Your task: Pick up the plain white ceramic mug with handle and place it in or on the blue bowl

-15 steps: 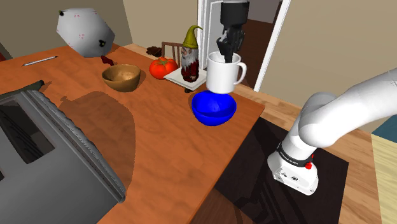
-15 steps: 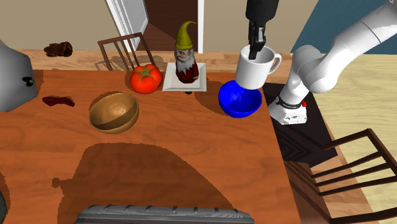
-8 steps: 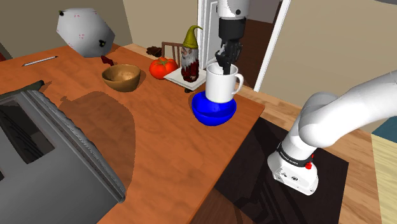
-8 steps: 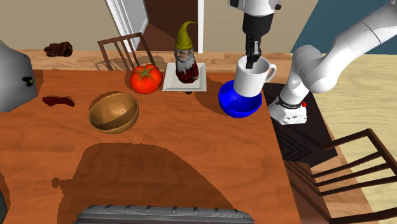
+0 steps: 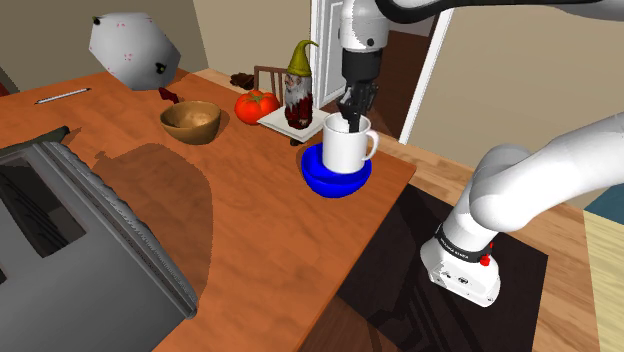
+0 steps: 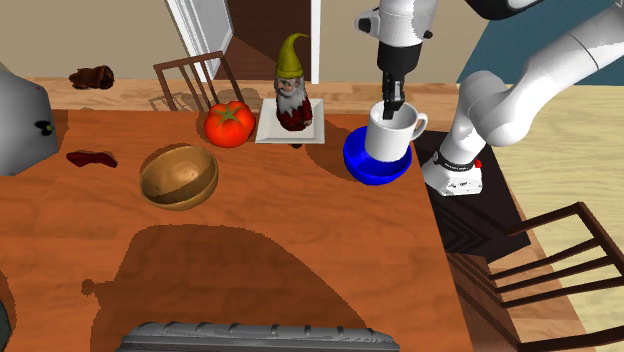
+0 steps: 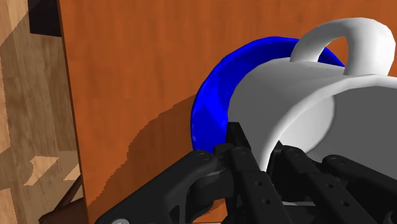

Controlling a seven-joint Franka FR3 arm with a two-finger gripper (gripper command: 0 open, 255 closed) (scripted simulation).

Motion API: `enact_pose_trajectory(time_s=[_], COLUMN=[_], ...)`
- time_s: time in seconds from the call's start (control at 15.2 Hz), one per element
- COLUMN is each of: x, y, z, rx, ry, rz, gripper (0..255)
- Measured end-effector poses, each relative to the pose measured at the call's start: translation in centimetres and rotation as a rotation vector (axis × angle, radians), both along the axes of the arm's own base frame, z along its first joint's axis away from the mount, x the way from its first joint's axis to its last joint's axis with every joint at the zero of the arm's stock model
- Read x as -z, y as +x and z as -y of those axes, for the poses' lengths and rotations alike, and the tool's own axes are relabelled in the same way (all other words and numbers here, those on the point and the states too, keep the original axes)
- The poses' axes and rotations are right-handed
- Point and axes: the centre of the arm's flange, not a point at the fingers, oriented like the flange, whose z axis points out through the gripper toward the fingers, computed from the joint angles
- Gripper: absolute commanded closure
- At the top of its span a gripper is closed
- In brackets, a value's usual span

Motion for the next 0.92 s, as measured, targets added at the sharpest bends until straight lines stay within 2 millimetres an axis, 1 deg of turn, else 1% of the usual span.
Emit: enact_pose_trajectory(time_s=[0.26,0.33,0.73,0.79,0.92], x=[0.1,0.1,0.1,-0.6,-2.7], y=[0.0,0.0,0.0,0.1,0.0], z=[0.0,0.0,0.0,-0.1,0.0], rx=[0.0,0.0,0.0,0.0,0.0], ry=[0.0,0.0,0.0,0.0,0.001], rz=[0.0,0.0,0.001,0.001,0.001], gripper=[255,0,0,0,0])
